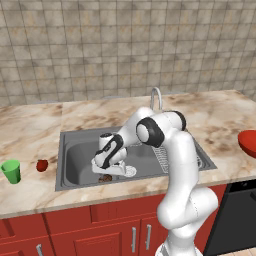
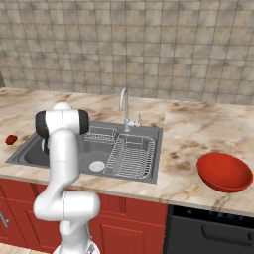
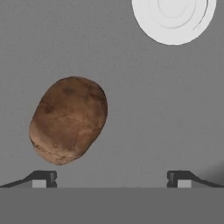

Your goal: Remove the bell pepper and potato from the sink. Then move the bowl and cup from the counter to the sink for washing.

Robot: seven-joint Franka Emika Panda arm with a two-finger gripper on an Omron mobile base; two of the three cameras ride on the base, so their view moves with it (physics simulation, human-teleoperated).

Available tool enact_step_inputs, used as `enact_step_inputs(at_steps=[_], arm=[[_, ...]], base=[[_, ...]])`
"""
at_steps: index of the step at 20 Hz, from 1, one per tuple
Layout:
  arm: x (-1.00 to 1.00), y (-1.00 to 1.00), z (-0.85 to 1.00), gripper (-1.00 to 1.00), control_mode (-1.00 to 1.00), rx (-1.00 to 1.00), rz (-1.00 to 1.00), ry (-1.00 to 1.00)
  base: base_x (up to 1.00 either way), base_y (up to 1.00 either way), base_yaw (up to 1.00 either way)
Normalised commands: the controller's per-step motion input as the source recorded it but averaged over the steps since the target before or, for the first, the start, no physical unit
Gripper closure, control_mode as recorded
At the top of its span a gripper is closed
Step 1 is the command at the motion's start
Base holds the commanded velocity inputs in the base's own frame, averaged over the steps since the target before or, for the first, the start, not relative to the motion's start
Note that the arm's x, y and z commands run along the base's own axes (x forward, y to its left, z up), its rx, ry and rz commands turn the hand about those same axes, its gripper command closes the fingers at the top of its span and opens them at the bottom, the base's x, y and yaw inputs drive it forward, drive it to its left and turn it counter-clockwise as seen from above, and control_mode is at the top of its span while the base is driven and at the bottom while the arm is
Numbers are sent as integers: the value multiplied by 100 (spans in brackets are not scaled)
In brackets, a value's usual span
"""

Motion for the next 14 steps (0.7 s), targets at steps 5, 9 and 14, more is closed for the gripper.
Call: enact_step_inputs(at_steps=[5, 9, 14], arm=[[17, 3, -14, -100, -100, -2, 0, 0], [18, 5, -14, -100, -100, 0, 0, 0], [15, 7, -18, -100, -100, 0, 0, 0]], base=[[0, 0, 0], [0, 0, 0], [0, 0, 0]])
